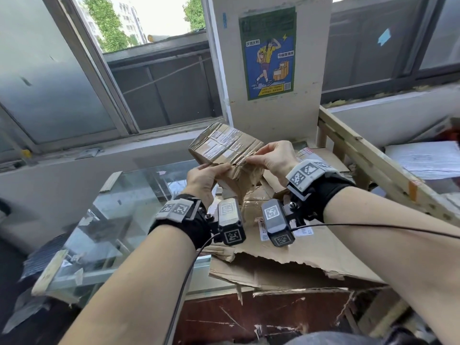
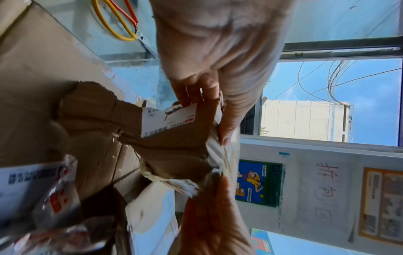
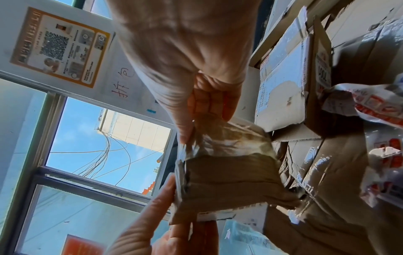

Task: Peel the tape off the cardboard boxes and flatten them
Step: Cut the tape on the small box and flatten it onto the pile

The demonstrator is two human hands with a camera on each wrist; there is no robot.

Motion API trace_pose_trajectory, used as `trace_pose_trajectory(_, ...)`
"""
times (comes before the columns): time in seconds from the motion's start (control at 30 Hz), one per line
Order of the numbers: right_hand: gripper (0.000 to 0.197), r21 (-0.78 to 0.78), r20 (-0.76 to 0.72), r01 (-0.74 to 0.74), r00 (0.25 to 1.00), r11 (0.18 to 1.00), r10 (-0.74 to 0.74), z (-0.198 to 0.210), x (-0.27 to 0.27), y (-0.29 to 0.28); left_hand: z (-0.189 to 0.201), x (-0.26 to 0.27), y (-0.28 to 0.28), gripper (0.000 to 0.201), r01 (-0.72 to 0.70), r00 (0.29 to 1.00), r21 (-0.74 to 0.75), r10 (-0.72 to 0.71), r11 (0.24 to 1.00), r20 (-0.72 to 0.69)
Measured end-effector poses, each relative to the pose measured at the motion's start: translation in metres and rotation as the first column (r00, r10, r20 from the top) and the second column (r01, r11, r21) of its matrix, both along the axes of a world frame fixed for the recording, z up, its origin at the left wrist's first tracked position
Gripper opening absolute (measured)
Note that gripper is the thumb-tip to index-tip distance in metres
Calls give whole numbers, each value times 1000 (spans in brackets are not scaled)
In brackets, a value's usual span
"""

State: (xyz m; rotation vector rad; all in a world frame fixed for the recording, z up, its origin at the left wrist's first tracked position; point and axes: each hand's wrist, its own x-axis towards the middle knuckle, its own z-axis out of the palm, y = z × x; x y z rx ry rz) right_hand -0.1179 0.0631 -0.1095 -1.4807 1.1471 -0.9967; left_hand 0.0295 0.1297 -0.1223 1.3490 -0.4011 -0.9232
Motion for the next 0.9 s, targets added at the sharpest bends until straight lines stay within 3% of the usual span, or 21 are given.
trace_pose_trajectory(0.1, 23, -9, 4, 1, 1000, 1000, -1, 3, -3, -3, 3, -1, 3, 43, 14, 1000, 96, -14, 995, 2)
trace_pose_trajectory(0.23, 21, -74, -33, -101, 995, 992, 98, 4, -3, 2, 7, 1, 10, 23, 201, 965, 200, -158, 959, -211)
trace_pose_trajectory(0.33, 19, -106, -31, -145, 989, 984, 143, 10, 1, 8, 7, -7, 12, 25, 290, 949, 199, -254, 936, -189)
trace_pose_trajectory(0.47, 18, -116, -43, -72, 997, 991, 67, 17, 0, 10, 10, -14, 8, 25, 175, 983, 147, -164, 974, -79)
trace_pose_trajectory(0.53, 19, -77, -6, -26, 1000, 997, 26, 17, -1, 12, 10, -12, 8, 41, 128, 992, 134, -124, 983, -36)
trace_pose_trajectory(0.67, 22, -69, 6, -1, 1000, 998, 2, 15, 4, 13, 10, -11, 6, 31, 41, 993, 72, -48, 997, 106)
trace_pose_trajectory(0.8, 22, -177, -70, -11, 998, 984, -1, 18, 8, 13, 10, -17, 5, 27, -21, 990, 17, 18, 1000, 141)
trace_pose_trajectory(0.9, 22, -259, -139, -57, 990, 964, 21, 19, 8, 14, 8, -15, 3, 30, -33, 995, -48, 37, 998, 88)
